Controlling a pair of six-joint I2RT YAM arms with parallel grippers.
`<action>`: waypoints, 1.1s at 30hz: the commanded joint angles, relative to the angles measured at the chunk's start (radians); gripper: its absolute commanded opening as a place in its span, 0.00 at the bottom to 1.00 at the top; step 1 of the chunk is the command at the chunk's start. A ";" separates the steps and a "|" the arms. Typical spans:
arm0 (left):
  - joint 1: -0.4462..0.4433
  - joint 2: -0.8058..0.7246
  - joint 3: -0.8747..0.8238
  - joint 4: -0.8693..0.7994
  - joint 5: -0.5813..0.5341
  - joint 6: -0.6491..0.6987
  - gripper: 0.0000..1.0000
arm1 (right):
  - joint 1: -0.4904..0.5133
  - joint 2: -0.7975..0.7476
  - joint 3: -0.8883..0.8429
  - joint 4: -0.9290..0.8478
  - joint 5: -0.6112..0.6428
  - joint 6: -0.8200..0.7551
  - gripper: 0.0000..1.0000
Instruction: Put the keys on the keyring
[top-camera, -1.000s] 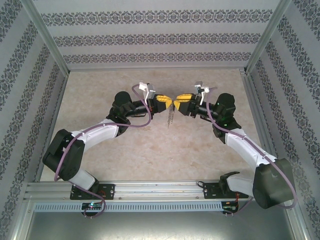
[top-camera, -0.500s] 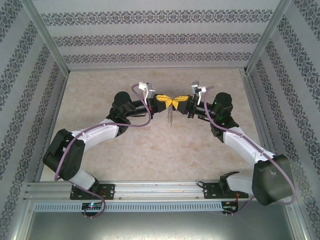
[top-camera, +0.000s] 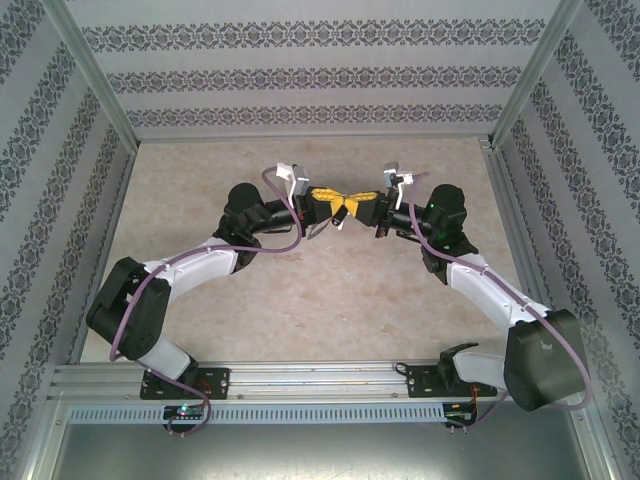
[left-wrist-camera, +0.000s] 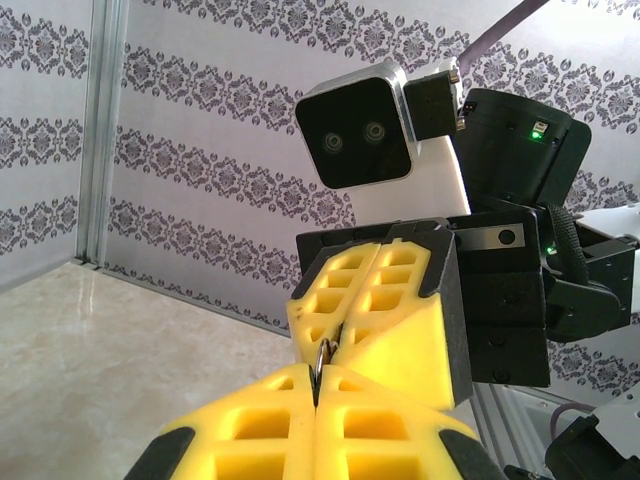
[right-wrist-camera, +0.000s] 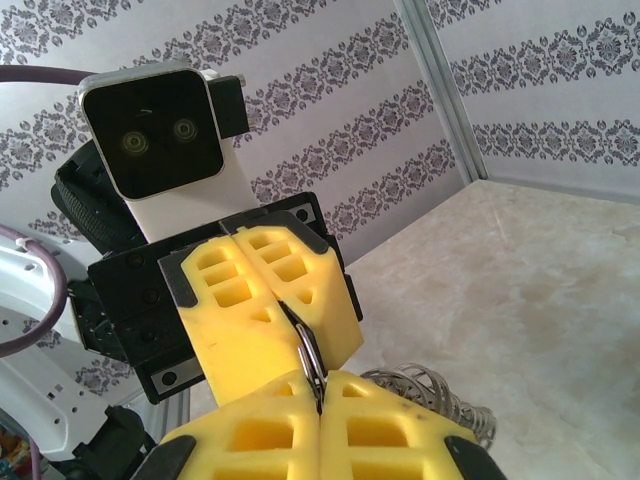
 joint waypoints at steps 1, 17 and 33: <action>0.000 -0.021 0.012 0.026 0.013 0.025 0.13 | -0.011 0.004 0.043 0.005 0.007 -0.022 0.00; 0.158 -0.079 0.185 -0.491 0.155 0.221 0.53 | -0.069 0.182 0.232 -0.375 -0.084 -0.288 0.00; 0.184 0.116 0.486 -1.004 0.343 0.392 0.60 | -0.064 0.251 0.302 -0.437 -0.241 -0.297 0.00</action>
